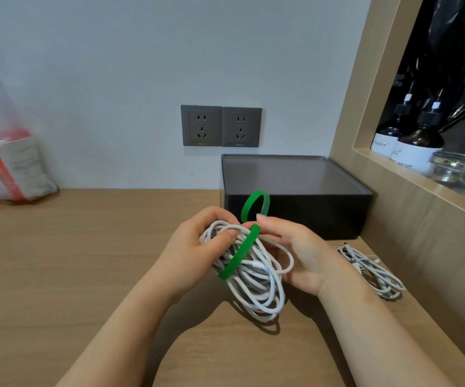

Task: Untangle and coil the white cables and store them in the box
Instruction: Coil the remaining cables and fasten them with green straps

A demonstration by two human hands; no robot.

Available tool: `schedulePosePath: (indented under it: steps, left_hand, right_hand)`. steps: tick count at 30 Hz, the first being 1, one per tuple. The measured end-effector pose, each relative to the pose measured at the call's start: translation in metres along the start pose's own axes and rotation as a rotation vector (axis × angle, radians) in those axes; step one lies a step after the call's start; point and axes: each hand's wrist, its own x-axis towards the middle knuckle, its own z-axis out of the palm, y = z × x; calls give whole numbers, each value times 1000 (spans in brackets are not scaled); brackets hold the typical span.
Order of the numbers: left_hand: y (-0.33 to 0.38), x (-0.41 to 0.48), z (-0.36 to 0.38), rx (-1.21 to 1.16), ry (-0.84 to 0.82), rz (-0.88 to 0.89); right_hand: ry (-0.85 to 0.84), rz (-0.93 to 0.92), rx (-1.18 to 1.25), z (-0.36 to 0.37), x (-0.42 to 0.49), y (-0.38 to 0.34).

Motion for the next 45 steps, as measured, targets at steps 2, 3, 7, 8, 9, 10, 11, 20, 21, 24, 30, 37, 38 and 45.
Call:
schedulePosePath:
  steps: [2, 3, 7, 8, 9, 10, 11, 20, 21, 24, 30, 37, 38, 45]
  left_hand:
    - [-1, 0, 0, -4, 19, -6]
    - [-1, 0, 0, -4, 25, -4]
    - [-2, -1, 2, 20, 10, 31]
    - [-2, -1, 2, 22, 10, 35]
    - [-2, -1, 3, 21, 13, 35]
    - [-2, -1, 3, 19, 18, 32]
    - [-2, -1, 4, 18, 25, 28]
    - [-4, -1, 5, -2, 90, 6]
    - [-4, -1, 5, -5, 93, 4]
    - [-3, -1, 6, -31, 83, -14]
    - [-1, -3, 6, -106, 30, -25]
    - [1, -3, 16, -196, 133, -43]
    - [0, -4, 18, -182, 137, -36]
    - [-7, -6, 19, -262, 108, -106]
  right_hand:
    - [12, -50, -80, 1, 1, 1]
    - [29, -72, -110, 1, 1, 2]
    - [123, -84, -182, 2, 4, 3]
    - [141, -83, -178, 3, 3, 3]
    - [151, -87, -172, 3, 4, 3]
    - [154, -92, -167, 4, 3, 3]
    - [149, -97, -165, 5, 3, 3]
    - [118, -119, -283, 9, 0, 4]
    - [126, -124, -287, 10, 0, 4]
    - [155, -122, -275, 11, 2, 4]
    - [187, -102, -217, 9, 3, 5]
    - [255, -58, -182, 9, 8, 9]
    - [280, -67, -209, 9, 9, 11]
    - [364, -112, -390, 10, 17, 19]
